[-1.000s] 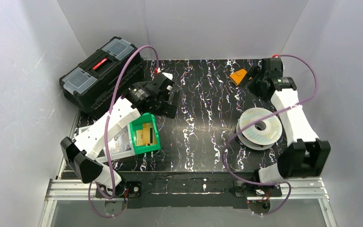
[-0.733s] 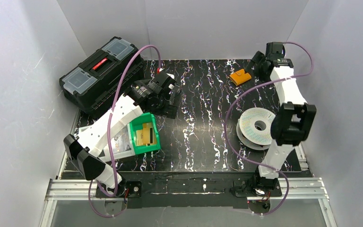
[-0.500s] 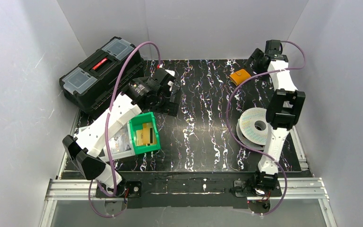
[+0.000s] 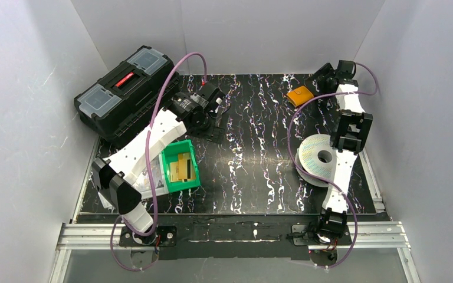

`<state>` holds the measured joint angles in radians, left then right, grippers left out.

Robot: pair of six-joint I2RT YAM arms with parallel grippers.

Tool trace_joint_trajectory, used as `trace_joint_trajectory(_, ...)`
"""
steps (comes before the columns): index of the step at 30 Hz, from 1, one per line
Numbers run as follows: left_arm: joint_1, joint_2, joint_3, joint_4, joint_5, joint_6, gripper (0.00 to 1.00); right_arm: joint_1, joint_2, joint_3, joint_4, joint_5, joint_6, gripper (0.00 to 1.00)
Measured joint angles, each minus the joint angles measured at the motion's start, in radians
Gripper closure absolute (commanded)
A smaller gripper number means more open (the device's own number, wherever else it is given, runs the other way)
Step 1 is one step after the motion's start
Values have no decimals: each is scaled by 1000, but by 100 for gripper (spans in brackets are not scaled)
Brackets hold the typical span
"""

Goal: Take the credit cards out of the card holder
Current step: Move the card holder to the center of the board.

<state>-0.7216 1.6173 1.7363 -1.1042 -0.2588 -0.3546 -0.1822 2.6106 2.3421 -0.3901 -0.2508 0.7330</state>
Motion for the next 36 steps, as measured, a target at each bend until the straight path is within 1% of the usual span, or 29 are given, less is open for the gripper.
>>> trace_joint_trajectory(6, 12, 31, 11, -6, 10, 4, 0, -6, 59, 32, 111, -98, 133, 3)
trace_joint_trajectory(11, 21, 31, 13, -9, 21, 4, 1, -4, 111, 66, 192, -183, 240, 5)
trace_joint_trajectory(14, 27, 31, 13, -11, 34, 4, 0, -3, 126, 70, 218, -227, 284, 5)
trace_joint_trajectory(17, 32, 31, 14, -12, 46, 3, 1, 2, 127, 71, 209, -257, 291, 5)
trace_joint_trajectory(22, 36, 31, 13, -19, 58, 3, 1, 21, 120, 65, 172, -304, 255, 5)
trace_joint_trajectory(31, 43, 31, 13, -31, 65, -2, 1, 121, 63, 63, -58, -305, 55, 6)
trace_joint_trajectory(36, 54, 22, 11, -35, 64, -9, 1, 210, 13, 20, -174, -282, -54, 10)
